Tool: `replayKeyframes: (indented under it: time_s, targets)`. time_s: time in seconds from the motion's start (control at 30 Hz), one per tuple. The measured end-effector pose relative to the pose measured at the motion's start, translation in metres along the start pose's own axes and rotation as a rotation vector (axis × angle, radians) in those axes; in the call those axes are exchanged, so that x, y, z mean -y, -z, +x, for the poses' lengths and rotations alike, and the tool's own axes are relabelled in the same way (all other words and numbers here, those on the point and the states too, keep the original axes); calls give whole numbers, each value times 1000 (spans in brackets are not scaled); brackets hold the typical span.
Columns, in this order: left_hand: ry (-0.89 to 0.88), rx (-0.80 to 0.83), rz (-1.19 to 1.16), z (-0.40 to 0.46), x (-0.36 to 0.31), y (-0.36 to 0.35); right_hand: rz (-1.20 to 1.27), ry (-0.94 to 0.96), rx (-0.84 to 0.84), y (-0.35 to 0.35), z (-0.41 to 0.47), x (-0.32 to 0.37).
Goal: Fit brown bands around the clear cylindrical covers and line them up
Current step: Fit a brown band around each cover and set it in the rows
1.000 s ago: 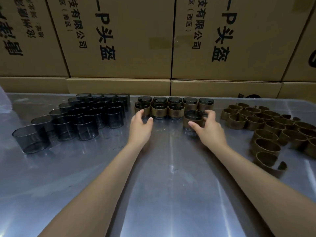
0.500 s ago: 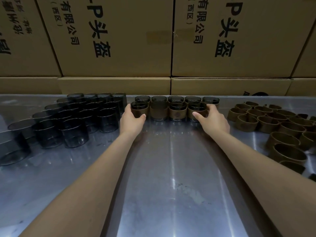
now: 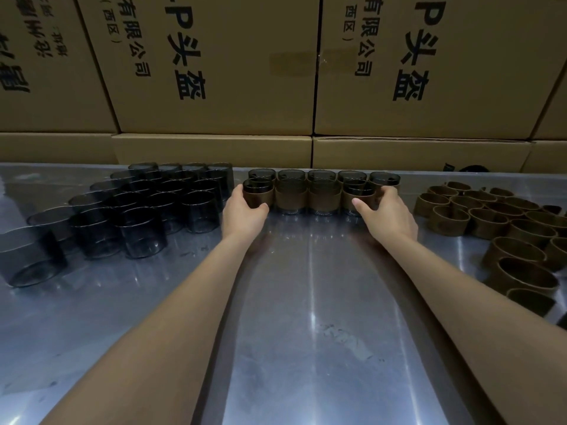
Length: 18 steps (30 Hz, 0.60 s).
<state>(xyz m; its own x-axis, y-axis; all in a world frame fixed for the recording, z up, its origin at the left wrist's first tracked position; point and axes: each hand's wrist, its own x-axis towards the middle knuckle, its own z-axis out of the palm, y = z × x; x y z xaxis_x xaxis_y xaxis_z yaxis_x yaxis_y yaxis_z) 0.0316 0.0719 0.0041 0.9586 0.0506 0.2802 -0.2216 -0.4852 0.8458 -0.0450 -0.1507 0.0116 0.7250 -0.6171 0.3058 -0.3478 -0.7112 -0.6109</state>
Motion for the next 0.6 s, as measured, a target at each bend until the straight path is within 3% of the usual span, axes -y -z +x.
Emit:
replayKeyframes:
  time_s: [0.2,0.37,0.43,0.6]
  targets:
    - [1,25,-11,-20,-6,9,130,-4,-10,11,-29,-5]
    - [-20,40,-19,-60,-8,29,33,98,59,28,-70,-9]
    - [-76,61,75,-82,-5,41,-49,160,110,37,-90,-9]
    - [-345,-49,605,-107,11,85,-217,363,196,54,-144,-11]
